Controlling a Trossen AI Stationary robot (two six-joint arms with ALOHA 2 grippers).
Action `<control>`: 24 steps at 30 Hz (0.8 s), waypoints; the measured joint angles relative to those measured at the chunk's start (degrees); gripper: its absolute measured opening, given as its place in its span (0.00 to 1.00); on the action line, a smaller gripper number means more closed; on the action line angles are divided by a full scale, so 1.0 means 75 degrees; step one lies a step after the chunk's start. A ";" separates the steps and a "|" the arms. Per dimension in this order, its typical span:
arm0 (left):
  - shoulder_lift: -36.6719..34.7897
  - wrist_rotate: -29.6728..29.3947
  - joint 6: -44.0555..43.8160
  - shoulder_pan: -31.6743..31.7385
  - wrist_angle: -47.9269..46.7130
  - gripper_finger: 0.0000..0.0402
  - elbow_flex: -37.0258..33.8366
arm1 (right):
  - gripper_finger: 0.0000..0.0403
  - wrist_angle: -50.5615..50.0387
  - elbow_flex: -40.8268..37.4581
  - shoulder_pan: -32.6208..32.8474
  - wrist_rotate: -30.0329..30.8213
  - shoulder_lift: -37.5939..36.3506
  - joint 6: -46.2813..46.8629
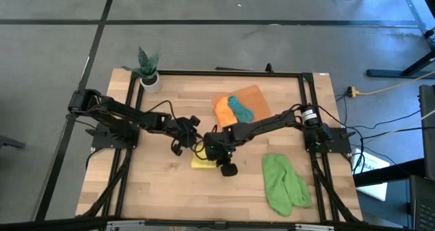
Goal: Roll microfiber towels into tight, uniform cylinder then place into a basket
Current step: Roll the yellow microfiber towel
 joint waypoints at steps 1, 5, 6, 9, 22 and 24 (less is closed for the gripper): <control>0.0000 0.0000 -0.0006 -0.0080 -0.0005 0.27 0.0000 | 0.02 0.0003 0.0000 0.0042 0.0003 0.0000 0.0006; 0.0000 0.0427 -0.0226 -0.0428 -0.0009 0.27 0.0000 | 0.02 0.0096 0.0000 0.0160 0.0103 0.0000 0.0009; 0.0002 0.0585 -0.0253 -0.0521 -0.0007 0.27 0.0000 | 0.02 0.0142 0.0000 0.0177 0.0144 0.0000 0.0020; 0.0179 0.0694 -0.0255 -0.0786 0.0145 0.27 -0.0001 | 0.02 0.0212 0.0000 0.0187 0.0152 0.0000 0.0027; 0.1341 0.0309 0.0000 -0.1272 0.0915 0.27 -0.0003 | 0.02 0.0433 -0.0012 0.0159 0.0772 0.0012 0.0910; 0.1341 0.0312 0.0078 -0.1326 0.0899 0.27 -0.0003 | 0.02 0.0430 -0.0012 0.0083 0.0974 0.0012 0.1306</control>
